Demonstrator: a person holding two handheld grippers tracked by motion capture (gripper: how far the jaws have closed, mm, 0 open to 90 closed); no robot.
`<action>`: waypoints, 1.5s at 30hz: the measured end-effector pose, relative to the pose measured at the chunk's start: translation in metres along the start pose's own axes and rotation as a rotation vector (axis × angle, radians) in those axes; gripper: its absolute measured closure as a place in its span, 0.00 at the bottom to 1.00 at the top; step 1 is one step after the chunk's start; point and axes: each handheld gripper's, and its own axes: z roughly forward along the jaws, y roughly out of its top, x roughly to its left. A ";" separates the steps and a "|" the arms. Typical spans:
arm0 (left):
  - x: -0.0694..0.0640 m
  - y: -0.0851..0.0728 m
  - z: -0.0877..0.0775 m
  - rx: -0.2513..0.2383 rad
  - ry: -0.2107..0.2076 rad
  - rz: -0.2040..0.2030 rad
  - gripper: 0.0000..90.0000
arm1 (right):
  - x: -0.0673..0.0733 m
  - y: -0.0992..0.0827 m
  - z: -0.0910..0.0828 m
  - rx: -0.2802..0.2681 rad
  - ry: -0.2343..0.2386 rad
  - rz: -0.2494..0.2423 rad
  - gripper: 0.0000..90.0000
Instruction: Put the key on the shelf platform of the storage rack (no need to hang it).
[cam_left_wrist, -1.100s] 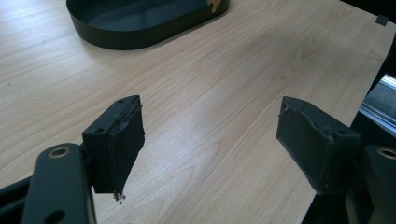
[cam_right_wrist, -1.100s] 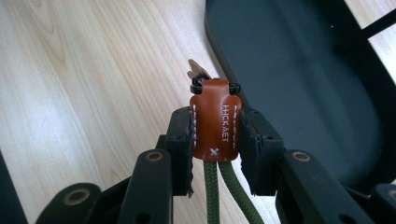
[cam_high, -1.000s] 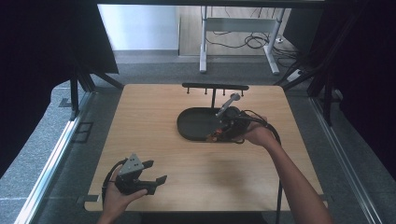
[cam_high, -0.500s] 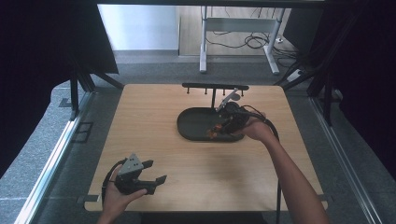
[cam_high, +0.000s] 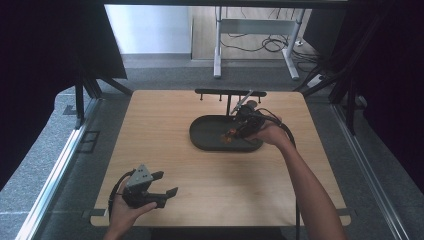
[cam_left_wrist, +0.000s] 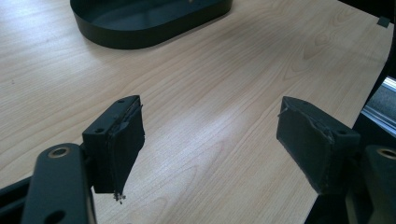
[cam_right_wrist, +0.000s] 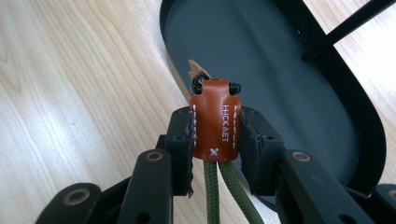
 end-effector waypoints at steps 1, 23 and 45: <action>0.000 0.000 0.000 0.000 0.000 0.000 0.26 | -0.001 0.000 0.001 -0.001 -0.001 0.003 0.74; 0.002 0.000 -0.001 0.001 0.001 -0.002 0.26 | -0.018 -0.003 0.030 0.032 -0.011 0.038 0.74; 0.002 0.000 -0.002 -0.002 0.001 -0.001 0.26 | -0.025 -0.007 0.056 0.072 -0.033 0.042 0.74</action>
